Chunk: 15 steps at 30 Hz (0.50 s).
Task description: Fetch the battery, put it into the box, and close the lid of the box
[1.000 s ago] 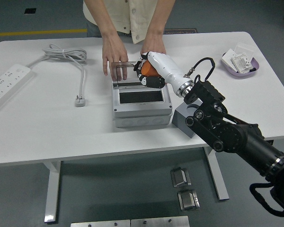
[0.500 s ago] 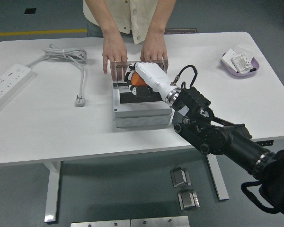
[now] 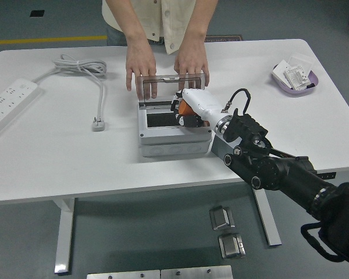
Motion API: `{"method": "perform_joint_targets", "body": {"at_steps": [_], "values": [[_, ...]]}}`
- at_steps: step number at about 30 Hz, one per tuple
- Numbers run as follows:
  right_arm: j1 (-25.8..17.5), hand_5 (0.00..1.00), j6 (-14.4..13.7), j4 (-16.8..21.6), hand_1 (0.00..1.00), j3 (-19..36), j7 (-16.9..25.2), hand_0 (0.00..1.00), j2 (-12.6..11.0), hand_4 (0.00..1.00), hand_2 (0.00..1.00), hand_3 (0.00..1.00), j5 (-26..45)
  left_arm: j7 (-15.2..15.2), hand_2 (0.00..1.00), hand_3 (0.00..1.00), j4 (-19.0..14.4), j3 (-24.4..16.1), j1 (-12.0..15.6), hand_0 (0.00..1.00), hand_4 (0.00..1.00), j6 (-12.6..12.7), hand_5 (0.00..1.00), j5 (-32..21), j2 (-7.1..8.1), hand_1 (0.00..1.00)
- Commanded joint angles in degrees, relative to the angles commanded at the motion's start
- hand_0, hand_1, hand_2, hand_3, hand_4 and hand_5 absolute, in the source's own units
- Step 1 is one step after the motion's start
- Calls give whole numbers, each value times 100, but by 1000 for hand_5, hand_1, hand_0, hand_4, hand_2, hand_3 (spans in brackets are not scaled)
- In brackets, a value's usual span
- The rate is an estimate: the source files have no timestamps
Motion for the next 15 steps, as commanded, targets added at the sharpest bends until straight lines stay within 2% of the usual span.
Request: {"method": "perform_joint_targets", "body": {"at_steps": [1,6,7,12,13,15], "values": [[2,2,-6,-23,267,-1,6,245,0,2,416,383,26,1,547,633,0,-4,-3,623,690,0,109,5,1,633],[22,2,-34,-3,267,-27,9,245,0,2,416,383,87,4,547,633,0,-19,-16,623,690,-1,109,28,-4,633],[27,2,-38,16,369,-36,7,361,0,87,481,514,93,4,546,633,0,-20,-19,623,690,-2,110,34,-6,633],[51,2,-55,74,369,-100,3,361,0,87,481,514,135,-2,546,633,0,-24,-32,623,690,-3,110,52,-16,633],[56,2,-56,83,395,-114,1,374,0,126,498,538,141,-2,547,633,0,-25,-34,623,690,-3,110,56,-17,633],[67,2,-56,104,395,-151,-5,374,0,126,498,538,159,-2,547,633,0,-23,-33,623,690,-4,110,58,-18,633]]}}
